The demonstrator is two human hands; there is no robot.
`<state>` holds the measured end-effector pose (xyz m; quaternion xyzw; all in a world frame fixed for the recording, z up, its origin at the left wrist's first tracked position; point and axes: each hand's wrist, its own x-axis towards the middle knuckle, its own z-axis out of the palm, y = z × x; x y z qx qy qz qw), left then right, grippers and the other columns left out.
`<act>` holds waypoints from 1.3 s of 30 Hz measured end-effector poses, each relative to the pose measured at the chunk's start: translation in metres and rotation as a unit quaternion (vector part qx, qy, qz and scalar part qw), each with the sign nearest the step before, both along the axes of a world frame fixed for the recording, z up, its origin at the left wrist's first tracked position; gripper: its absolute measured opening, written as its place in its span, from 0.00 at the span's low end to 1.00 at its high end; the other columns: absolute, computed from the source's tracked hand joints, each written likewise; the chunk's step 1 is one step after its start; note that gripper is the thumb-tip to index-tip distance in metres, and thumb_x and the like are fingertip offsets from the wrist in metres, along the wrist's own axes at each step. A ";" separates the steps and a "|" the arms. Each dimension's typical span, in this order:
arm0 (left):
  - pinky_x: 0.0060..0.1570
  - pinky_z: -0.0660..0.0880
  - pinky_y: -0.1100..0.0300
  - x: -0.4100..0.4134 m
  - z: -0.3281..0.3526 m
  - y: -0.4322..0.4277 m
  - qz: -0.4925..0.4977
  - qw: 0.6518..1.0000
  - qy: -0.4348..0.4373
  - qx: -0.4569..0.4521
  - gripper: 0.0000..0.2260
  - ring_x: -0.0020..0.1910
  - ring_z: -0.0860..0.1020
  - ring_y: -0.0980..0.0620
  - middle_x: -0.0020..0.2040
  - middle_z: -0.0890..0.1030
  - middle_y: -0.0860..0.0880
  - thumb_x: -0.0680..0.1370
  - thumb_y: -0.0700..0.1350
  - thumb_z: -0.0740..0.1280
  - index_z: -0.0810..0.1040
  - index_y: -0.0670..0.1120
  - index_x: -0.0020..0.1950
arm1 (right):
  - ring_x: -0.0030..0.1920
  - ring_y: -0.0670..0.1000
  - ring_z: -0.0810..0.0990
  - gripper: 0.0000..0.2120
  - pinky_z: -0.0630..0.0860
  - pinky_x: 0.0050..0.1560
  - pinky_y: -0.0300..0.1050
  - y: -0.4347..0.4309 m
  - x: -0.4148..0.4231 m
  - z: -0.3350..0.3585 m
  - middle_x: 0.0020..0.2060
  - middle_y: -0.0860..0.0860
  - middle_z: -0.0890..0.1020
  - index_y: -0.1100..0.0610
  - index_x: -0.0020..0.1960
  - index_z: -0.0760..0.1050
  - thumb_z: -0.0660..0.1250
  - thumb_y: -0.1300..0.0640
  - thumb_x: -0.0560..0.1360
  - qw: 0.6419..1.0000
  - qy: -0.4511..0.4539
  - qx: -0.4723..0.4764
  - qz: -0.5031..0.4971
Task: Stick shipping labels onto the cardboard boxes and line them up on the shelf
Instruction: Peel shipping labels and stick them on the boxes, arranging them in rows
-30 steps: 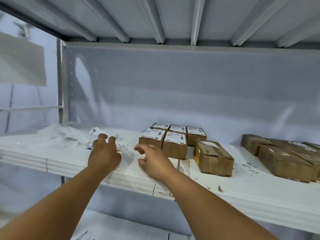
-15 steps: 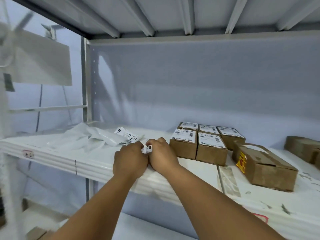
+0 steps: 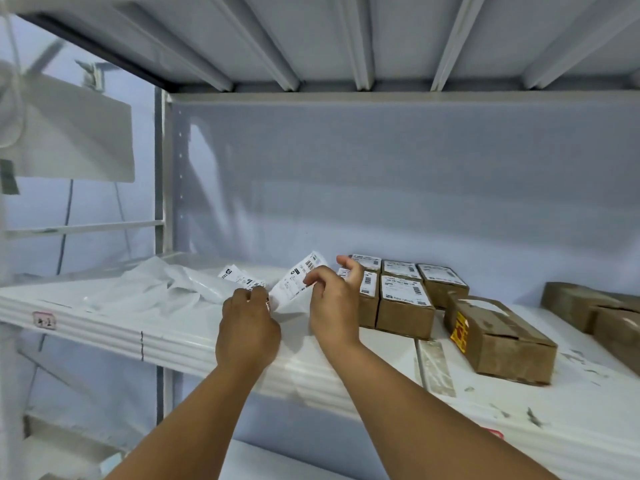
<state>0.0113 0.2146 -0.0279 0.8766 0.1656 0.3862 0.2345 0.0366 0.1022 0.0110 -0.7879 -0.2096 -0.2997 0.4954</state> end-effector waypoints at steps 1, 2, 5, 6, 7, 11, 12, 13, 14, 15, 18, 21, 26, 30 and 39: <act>0.49 0.69 0.51 -0.001 0.002 -0.001 -0.004 1.000 -0.006 0.002 0.18 0.54 0.71 0.39 0.55 0.73 0.41 0.72 0.35 0.62 0.75 0.43 0.61 | 0.45 0.44 0.71 0.14 0.61 0.45 0.30 -0.005 -0.002 0.003 0.59 0.48 0.66 0.58 0.43 0.80 0.58 0.69 0.77 0.999 0.013 0.031 -0.010; 0.48 0.70 0.52 -0.002 0.002 -0.001 -0.011 1.000 -0.012 0.003 0.16 0.53 0.72 0.40 0.55 0.73 0.41 0.72 0.36 0.63 0.76 0.43 0.59 | 0.45 0.45 0.73 0.15 0.62 0.45 0.31 -0.010 -0.003 0.006 0.56 0.48 0.71 0.57 0.43 0.80 0.57 0.69 0.77 0.998 0.025 0.052 -0.008; 0.49 0.69 0.58 -0.005 0.006 0.000 -0.085 0.992 -0.065 -0.065 0.15 0.51 0.74 0.45 0.54 0.74 0.46 0.72 0.30 0.60 0.79 0.41 0.54 | 0.44 0.49 0.78 0.17 0.69 0.41 0.38 -0.028 -0.008 0.017 0.44 0.47 0.79 0.54 0.44 0.80 0.55 0.69 0.75 0.995 0.064 0.070 0.024; 0.52 0.69 0.58 -0.008 0.009 -0.001 -0.117 0.982 -0.086 -0.120 0.17 0.53 0.75 0.45 0.54 0.75 0.47 0.72 0.28 0.58 0.79 0.41 0.55 | 0.39 0.47 0.77 0.16 0.68 0.37 0.36 -0.037 -0.011 0.021 0.43 0.47 0.79 0.54 0.45 0.80 0.56 0.68 0.76 0.994 0.080 0.074 0.028; 0.55 0.70 0.57 -0.012 0.013 -0.001 -0.149 0.964 -0.110 -0.193 0.18 0.53 0.77 0.45 0.54 0.77 0.47 0.73 0.28 0.58 0.78 0.43 0.56 | 0.35 0.45 0.74 0.15 0.67 0.32 0.35 -0.043 -0.013 0.026 0.41 0.47 0.79 0.54 0.46 0.81 0.57 0.66 0.76 0.992 0.091 0.084 0.031; 0.51 0.74 0.54 -0.032 0.038 -0.026 -0.280 0.845 -0.134 -0.435 0.08 0.45 0.79 0.48 0.52 0.80 0.45 0.81 0.43 0.60 0.75 0.45 0.56 | 0.32 0.44 0.71 0.09 0.64 0.31 0.35 -0.072 -0.023 0.039 0.36 0.45 0.79 0.54 0.44 0.81 0.62 0.61 0.75 0.988 0.094 0.120 0.031; 0.49 0.75 0.56 -0.036 0.044 -0.034 -0.302 0.835 -0.113 -0.445 0.09 0.44 0.78 0.48 0.51 0.80 0.45 0.81 0.45 0.60 0.76 0.44 0.57 | 0.32 0.44 0.72 0.10 0.65 0.30 0.34 -0.078 -0.026 0.041 0.36 0.44 0.78 0.52 0.44 0.80 0.62 0.62 0.75 0.987 0.103 0.123 0.029; 0.48 0.76 0.58 -0.039 0.048 -0.042 -0.323 0.835 -0.087 -0.437 0.10 0.43 0.78 0.49 0.50 0.81 0.45 0.80 0.45 0.61 0.76 0.43 0.58 | 0.31 0.45 0.72 0.11 0.65 0.29 0.33 -0.084 -0.029 0.043 0.38 0.44 0.79 0.51 0.44 0.80 0.61 0.64 0.74 0.985 0.115 0.125 0.028; 0.46 0.77 0.59 -0.043 0.051 -0.051 -0.341 0.838 -0.062 -0.422 0.10 0.41 0.78 0.49 0.48 0.82 0.45 0.79 0.44 0.63 0.77 0.44 0.58 | 0.30 0.44 0.71 0.14 0.64 0.26 0.32 -0.089 -0.031 0.045 0.41 0.44 0.79 0.50 0.45 0.79 0.59 0.66 0.74 0.984 0.124 0.126 0.031; 0.45 0.77 0.60 -0.046 0.053 -0.059 -0.354 0.841 -0.044 -0.407 0.10 0.38 0.78 0.51 0.44 0.82 0.45 0.78 0.40 0.63 0.78 0.44 0.58 | 0.30 0.44 0.71 0.16 0.63 0.25 0.31 -0.094 -0.033 0.046 0.42 0.45 0.79 0.51 0.46 0.79 0.58 0.68 0.73 0.983 0.128 0.127 0.035; 0.40 0.78 0.63 -0.055 0.060 -0.086 -0.376 0.835 -0.032 -0.400 0.12 0.36 0.79 0.53 0.40 0.83 0.44 0.76 0.33 0.61 0.79 0.40 0.55 | 0.36 0.45 0.75 0.18 0.67 0.29 0.33 -0.110 -0.039 0.048 0.43 0.43 0.78 0.50 0.46 0.78 0.56 0.69 0.74 0.986 0.114 0.123 0.017; 0.37 0.79 0.62 -0.063 0.064 -0.113 -0.406 0.802 -0.041 -0.437 0.10 0.37 0.81 0.49 0.38 0.83 0.44 0.80 0.37 0.60 0.80 0.36 0.54 | 0.45 0.46 0.76 0.17 0.69 0.34 0.32 -0.126 -0.043 0.051 0.45 0.45 0.79 0.53 0.46 0.79 0.56 0.70 0.75 0.988 0.096 0.118 -0.020; 0.38 0.80 0.62 -0.064 0.072 -0.148 -0.401 0.751 -0.064 -0.521 0.11 0.41 0.83 0.47 0.43 0.84 0.41 0.81 0.45 0.61 0.79 0.39 0.51 | 0.51 0.52 0.78 0.19 0.75 0.51 0.45 -0.156 -0.040 0.055 0.52 0.51 0.80 0.54 0.46 0.80 0.54 0.71 0.74 0.983 0.077 0.134 -0.096; 0.37 0.80 0.63 -0.061 0.071 -0.170 -0.376 0.797 -0.049 -0.470 0.06 0.43 0.81 0.42 0.45 0.82 0.36 0.78 0.38 0.65 0.80 0.37 0.49 | 0.57 0.52 0.76 0.16 0.75 0.56 0.49 -0.173 -0.038 0.053 0.56 0.52 0.76 0.52 0.42 0.78 0.57 0.68 0.76 0.985 0.060 0.123 -0.102; 0.42 0.75 0.56 -0.057 0.076 -0.200 -0.339 0.824 -0.108 -0.442 0.11 0.37 0.77 0.48 0.36 0.80 0.45 0.77 0.36 0.63 0.80 0.44 0.37 | 0.60 0.49 0.68 0.12 0.68 0.61 0.46 -0.183 -0.059 0.036 0.53 0.49 0.77 0.53 0.52 0.81 0.65 0.47 0.76 0.998 0.013 -0.032 -0.049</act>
